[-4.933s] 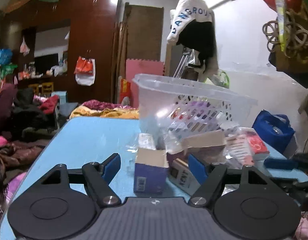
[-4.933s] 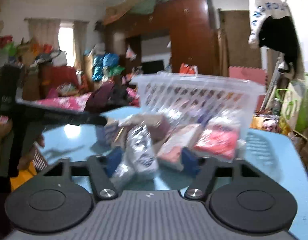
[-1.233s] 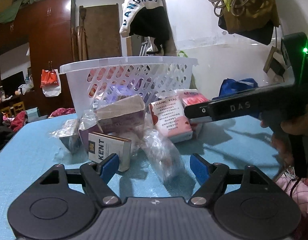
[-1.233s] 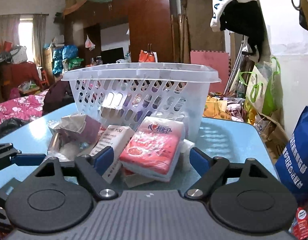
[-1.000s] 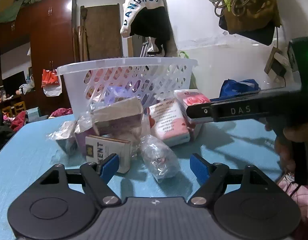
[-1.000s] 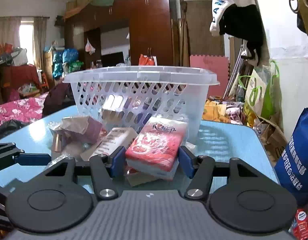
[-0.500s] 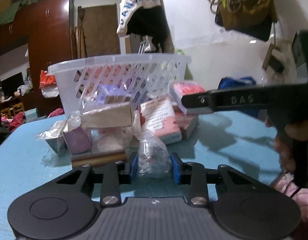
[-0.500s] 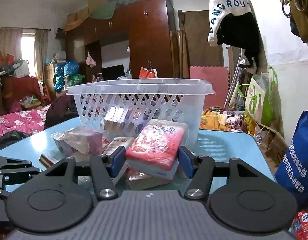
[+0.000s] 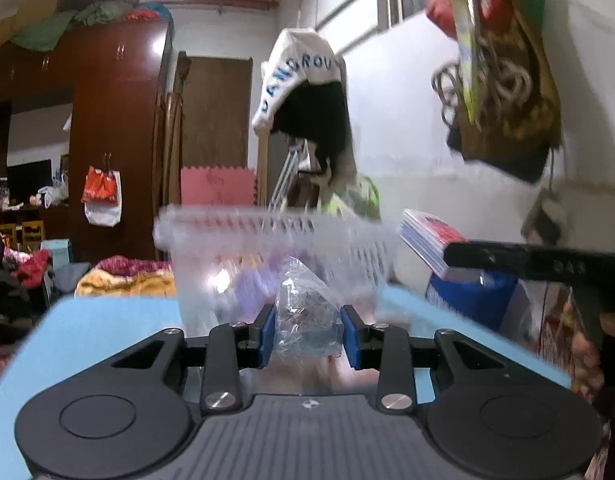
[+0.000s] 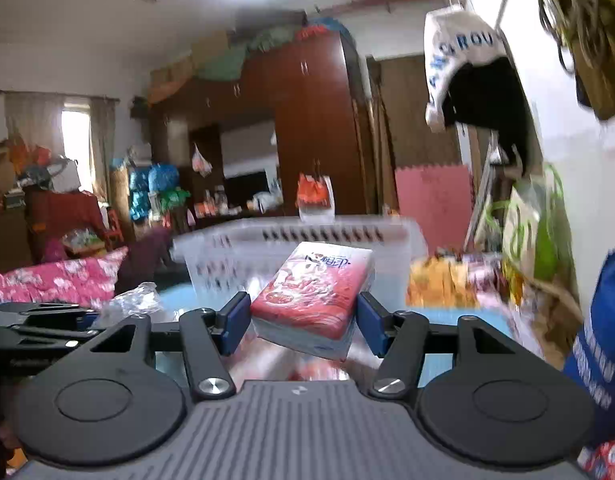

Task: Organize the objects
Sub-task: 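Carry both items over the white basket and open both grippers, then move both open grippers back toward the remaining pile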

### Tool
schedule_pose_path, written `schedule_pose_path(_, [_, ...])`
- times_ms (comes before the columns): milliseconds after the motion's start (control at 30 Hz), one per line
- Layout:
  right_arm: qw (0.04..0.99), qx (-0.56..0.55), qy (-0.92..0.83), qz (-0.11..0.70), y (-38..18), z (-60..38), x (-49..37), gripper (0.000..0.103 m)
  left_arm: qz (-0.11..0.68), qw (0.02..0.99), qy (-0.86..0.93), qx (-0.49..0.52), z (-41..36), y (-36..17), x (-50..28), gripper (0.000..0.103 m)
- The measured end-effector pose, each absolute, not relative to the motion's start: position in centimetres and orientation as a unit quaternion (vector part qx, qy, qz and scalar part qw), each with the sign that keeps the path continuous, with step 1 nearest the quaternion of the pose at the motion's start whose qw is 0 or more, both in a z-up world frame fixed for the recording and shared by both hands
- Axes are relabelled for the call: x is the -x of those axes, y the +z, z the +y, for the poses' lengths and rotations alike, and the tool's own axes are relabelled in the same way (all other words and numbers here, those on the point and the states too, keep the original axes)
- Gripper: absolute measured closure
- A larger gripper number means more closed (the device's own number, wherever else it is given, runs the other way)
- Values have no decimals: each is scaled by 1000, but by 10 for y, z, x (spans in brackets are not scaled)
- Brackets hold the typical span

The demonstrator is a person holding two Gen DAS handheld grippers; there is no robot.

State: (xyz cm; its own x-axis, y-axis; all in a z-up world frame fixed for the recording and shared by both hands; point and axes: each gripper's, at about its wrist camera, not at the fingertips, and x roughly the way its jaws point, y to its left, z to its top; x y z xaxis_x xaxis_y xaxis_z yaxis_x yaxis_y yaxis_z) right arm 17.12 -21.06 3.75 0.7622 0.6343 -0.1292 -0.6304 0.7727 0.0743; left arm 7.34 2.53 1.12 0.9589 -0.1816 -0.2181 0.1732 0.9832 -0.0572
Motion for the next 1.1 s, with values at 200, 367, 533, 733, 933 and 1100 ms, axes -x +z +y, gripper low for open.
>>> schedule_pose_path(200, [934,30,344,90,90,-164,-224,42,131,986,-80,57,46,81,-151,64])
schedule_pose_path(367, [929,41,349,119,92,-139,-268,41,179,979,-48,83,57,89,-218,64])
schedule_pose_path(533, [933,42,339,115,80,-138,-274,4,220,974,-11,55,58,66,-245,47])
schedule_pose_path(733, [928,12,356,108,75,-176,-234,0,189,979,-41,70,68,65,-188,25])
schedule_pose_path(933, [922,7,364,132,33,-201,-199,0,189,980,-60,27,53,18,-95,18])
schedule_pose_path(1100, [927,14,339,161,2,-203,-198,0,257,964,-66,3,36,-32,-84,18])
